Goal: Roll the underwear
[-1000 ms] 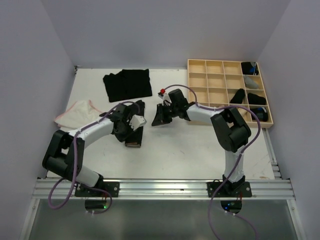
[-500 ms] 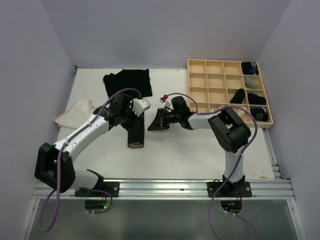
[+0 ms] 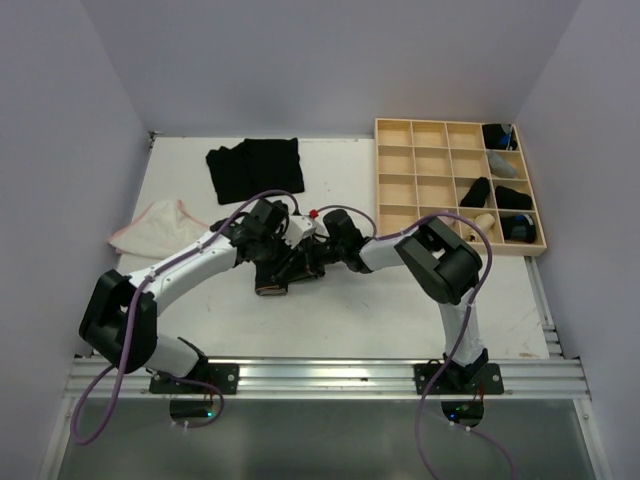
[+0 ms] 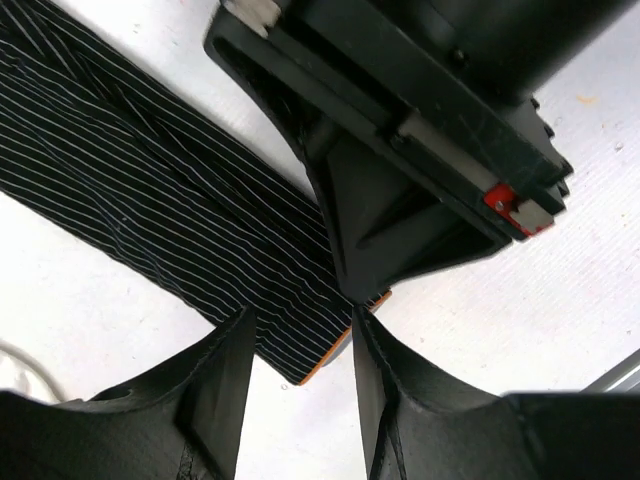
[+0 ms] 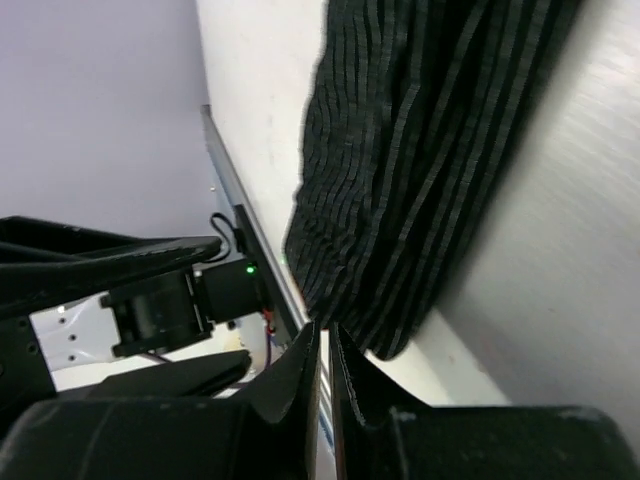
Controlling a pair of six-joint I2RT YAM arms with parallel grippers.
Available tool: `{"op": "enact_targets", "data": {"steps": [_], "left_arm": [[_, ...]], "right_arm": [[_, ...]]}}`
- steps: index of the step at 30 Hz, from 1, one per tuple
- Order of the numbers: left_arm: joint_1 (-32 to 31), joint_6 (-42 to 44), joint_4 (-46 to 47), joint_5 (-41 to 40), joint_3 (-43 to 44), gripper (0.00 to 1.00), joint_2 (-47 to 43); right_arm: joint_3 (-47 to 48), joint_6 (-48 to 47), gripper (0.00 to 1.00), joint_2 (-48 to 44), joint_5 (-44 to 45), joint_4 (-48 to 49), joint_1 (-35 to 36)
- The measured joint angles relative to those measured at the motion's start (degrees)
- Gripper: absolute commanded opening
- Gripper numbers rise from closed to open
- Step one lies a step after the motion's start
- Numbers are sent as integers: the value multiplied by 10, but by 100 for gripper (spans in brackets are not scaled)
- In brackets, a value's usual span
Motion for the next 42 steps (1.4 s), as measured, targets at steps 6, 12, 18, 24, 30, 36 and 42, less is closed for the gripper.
{"op": "enact_targets", "data": {"steps": [6,12,18,24,30,36,42], "left_arm": [[-27,-10,0,-21,-26,46,4],[-40,-10,1,-40,-37,38,16],[-43,-11,1,-48,-37,28,28],[-43,-10,1,-46,-37,27,36],[-43,-10,1,-40,-36,34,42],[-43,-10,0,-33,-36,36,42],[-43,-11,1,-33,-36,19,44]], "right_arm": [[0,-23,11,0,17,-46,-4],[0,-27,11,6,23,-52,-5],[0,-21,11,30,21,-45,-5],[0,-20,11,34,21,-43,-5],[0,-20,11,35,21,-40,-5],[0,-20,11,37,18,-40,-5],[1,-20,12,38,14,-40,-5]]}}
